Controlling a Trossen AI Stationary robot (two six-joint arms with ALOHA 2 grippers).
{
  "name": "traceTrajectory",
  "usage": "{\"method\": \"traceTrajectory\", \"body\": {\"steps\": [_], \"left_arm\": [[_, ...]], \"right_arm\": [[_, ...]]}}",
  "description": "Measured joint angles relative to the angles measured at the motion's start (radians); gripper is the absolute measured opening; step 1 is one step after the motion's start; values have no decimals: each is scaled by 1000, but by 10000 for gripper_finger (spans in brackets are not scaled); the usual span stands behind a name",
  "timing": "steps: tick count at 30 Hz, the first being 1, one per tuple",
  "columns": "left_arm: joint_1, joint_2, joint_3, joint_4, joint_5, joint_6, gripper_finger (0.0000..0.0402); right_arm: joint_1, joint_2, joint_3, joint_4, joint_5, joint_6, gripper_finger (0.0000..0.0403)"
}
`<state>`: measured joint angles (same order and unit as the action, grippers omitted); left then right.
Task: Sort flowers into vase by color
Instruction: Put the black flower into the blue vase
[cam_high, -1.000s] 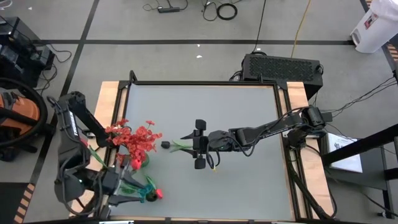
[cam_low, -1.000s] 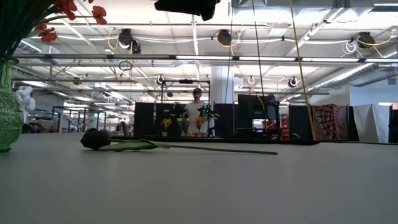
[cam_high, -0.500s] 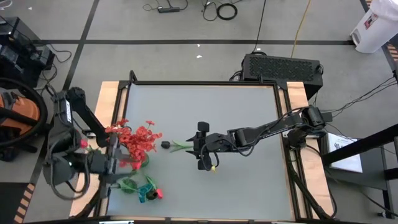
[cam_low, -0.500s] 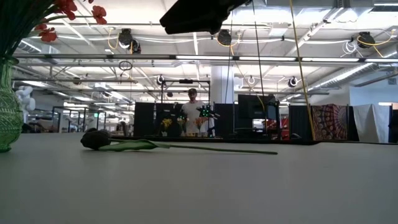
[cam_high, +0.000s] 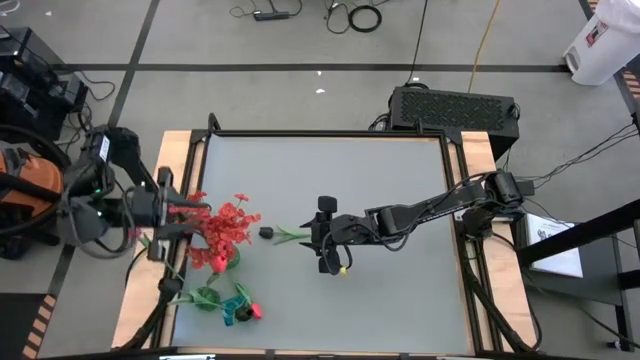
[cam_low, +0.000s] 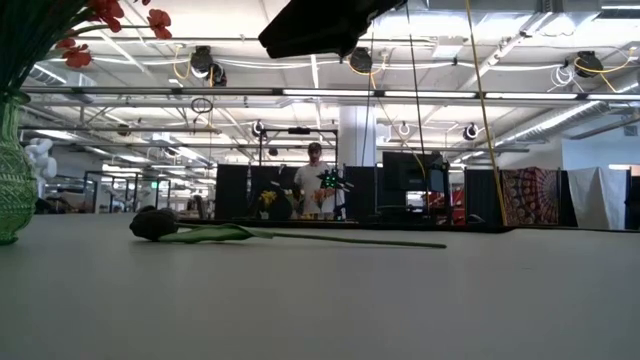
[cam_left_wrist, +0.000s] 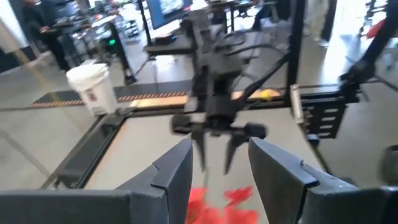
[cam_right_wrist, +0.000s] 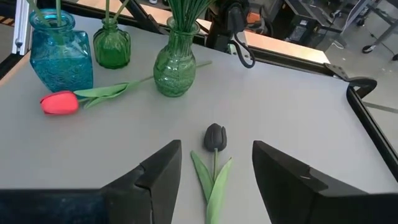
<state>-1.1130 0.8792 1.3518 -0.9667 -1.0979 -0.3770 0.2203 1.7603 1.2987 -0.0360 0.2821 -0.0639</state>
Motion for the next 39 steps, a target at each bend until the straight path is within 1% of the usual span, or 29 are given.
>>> {"method": "traceTrajectory", "body": {"steps": [7, 12, 18, 25, 29, 39], "left_arm": [[0, -39, 0, -261, -17, -245, 164], [0, -37, -1, -361, -55, -345, 164], [0, -38, -27, -367, -63, -353, 164], [0, -27, -75, -362, -63, -403, 164], [0, -20, -99, -344, -63, -404, 164], [0, 14, -122, -325, -63, -404, 164]], "right_arm": [[-2, 52, 0, 3, 0, -6, 189], [-11, 105, 0, 15, 0, -27, 189], [-35, 145, 0, 18, 0, -10, 189], [-70, 192, 0, 18, -5, 8, 189], [-90, 220, 0, 17, -54, 57, 189], [-96, 236, 0, 7, -81, 109, 189]]}}
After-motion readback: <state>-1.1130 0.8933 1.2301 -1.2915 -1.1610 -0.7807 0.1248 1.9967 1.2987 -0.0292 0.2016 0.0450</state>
